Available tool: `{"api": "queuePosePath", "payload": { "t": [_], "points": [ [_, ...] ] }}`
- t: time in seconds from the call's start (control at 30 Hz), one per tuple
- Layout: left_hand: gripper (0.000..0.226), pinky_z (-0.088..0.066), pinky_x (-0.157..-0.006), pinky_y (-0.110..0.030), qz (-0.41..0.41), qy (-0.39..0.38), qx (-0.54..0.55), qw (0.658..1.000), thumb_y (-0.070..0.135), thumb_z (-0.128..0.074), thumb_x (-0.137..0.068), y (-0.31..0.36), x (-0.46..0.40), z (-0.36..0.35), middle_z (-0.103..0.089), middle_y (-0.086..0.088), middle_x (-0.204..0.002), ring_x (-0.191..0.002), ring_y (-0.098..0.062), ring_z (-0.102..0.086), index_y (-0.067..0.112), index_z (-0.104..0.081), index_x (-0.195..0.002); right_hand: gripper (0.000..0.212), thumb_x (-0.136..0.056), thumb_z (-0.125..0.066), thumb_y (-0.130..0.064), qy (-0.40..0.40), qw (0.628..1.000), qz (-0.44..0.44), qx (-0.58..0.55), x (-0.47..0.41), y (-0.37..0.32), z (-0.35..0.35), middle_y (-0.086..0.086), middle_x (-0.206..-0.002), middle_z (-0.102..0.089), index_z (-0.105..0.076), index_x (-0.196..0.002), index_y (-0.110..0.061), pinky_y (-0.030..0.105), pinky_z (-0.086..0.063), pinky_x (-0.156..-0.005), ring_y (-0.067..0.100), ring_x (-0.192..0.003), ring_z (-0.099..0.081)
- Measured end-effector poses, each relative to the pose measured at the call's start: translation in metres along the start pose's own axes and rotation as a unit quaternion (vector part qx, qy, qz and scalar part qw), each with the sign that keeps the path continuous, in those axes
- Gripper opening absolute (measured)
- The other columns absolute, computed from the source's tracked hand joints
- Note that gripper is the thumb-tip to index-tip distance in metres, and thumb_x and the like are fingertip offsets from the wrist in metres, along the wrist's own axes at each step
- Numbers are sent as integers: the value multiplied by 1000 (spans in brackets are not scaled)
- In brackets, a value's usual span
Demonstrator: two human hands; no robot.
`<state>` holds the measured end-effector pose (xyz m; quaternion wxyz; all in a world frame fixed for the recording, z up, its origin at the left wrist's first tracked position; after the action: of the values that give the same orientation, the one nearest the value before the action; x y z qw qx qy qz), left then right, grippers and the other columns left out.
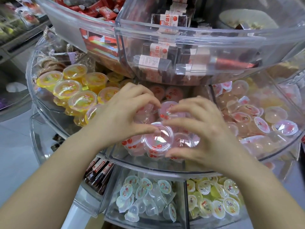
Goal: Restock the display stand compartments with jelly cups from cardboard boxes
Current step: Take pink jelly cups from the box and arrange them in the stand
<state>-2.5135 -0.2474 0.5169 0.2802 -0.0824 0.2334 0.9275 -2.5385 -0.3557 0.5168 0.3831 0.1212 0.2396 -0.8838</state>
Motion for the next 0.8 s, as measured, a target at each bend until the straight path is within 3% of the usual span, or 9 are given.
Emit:
{"api": "queuePosePath", "payload": {
  "t": [0.13, 0.27, 0.47, 0.7, 0.8],
  "points": [
    [38, -42, -78, -30, -49, 9, -7, 999, 51, -65, -73, 5, 22, 7, -61, 7, -95, -89, -16, -51, 17, -70, -90, 35, -73, -70, -45, 54, 997, 38, 32, 10, -14, -14, -2, -103, -69, -73, -99, -21, 36, -35, -93, 21, -99, -55],
    [44, -41, -88, -28, -66, -31, -48, 996, 50, -62, -76, -1, 48, 3, -65, 3, -108, -99, -15, -58, 15, -70, -102, 21, -81, -66, -28, 113, 992, 36, 41, 18, -13, -13, -1, -102, -70, -74, -96, -16, 29, -34, -88, 18, -96, -52],
    [24, -52, -83, -32, -94, 60, -88, 990, 23, -58, -88, 8, 57, 6, -70, -4, -103, -96, -19, -66, 6, -72, -98, 18, -84, -65, -20, 127, 990, 40, 39, 21, -14, -15, 3, -99, -71, -73, -97, -10, 33, -44, -77, 18, -90, -53],
    [27, -39, -87, -21, -74, 34, -99, 992, 28, -59, -86, 0, 50, 1, -67, -3, -103, -95, -18, -60, 8, -70, -99, 20, -81, -69, -16, 120, 992, 29, 32, 17, -10, -17, 6, -101, -69, -72, -99, -7, 34, -46, -77, 20, -89, -53],
    [34, -35, -91, -17, -72, 24, -95, 993, 36, -62, -83, -1, 50, 0, -66, -2, -105, -98, -15, -57, 9, -68, -104, 31, -79, -73, -25, 110, 993, 22, 25, 17, -10, -18, 6, -102, -68, -70, -104, -7, 36, -47, -80, 23, -90, -57]
  ]
}}
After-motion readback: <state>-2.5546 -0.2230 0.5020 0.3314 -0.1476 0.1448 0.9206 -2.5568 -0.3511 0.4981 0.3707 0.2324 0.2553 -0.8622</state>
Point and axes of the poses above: each hand's wrist, its own x-axis away from the middle knuckle, its own z-axis out of the back of the hand, y = z × x, the point moved 10 cm from there along -x, towards the middle knuckle
